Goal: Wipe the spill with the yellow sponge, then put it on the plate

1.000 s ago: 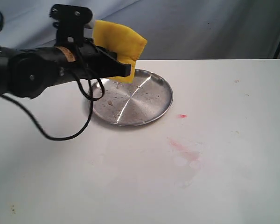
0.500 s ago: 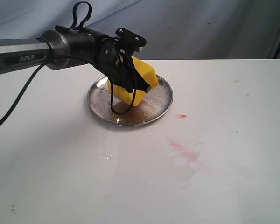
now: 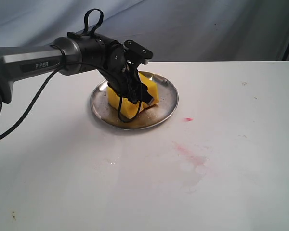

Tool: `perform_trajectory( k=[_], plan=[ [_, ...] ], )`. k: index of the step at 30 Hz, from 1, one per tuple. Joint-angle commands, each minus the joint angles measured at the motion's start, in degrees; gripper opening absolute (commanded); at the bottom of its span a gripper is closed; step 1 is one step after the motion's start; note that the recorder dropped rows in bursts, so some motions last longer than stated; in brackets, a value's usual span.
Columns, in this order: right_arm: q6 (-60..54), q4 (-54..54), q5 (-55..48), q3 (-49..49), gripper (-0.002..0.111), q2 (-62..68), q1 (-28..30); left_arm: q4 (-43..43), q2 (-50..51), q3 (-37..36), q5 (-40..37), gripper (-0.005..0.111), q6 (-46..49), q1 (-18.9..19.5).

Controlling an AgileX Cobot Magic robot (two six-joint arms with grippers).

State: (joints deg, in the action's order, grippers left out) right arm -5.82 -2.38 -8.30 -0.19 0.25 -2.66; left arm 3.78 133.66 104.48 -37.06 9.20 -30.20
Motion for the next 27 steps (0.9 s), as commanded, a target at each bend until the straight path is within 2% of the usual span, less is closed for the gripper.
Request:
perform_trajectory(
  k=[1, 5, 9, 16, 21, 27],
  plan=[
    [0.1, 0.2, 0.1, 0.2, 0.0, -0.3, -0.2, -0.2, -1.7, 0.4, 0.1, 0.062, -0.8, 0.0],
    [0.1, 0.2, 0.1, 0.2, 0.0, -0.3, -0.2, -0.3, -5.3, -0.6, 3.3, 0.061, -1.7, 0.0],
    [0.1, 0.2, 0.1, 0.2, 0.0, -0.3, -0.2, -0.3, -9.9, -5.5, 9.9, 0.061, -1.3, 0.0],
    [0.1, 0.2, 0.1, 0.2, 0.0, -0.3, -0.2, -2.0, -20.6, -21.2, 24.0, 0.061, 0.0, 0.1],
    [0.1, 0.2, 0.1, 0.2, 0.0, -0.3, -0.2, -7.6, -28.2, -32.6, 32.8, 0.061, 0.0, 1.3],
    [0.1, 0.2, 0.1, 0.2, 0.0, -0.3, -0.2, -10.6, -37.2, -47.4, 45.5, 0.048, 1.3, 4.5]
  ],
)
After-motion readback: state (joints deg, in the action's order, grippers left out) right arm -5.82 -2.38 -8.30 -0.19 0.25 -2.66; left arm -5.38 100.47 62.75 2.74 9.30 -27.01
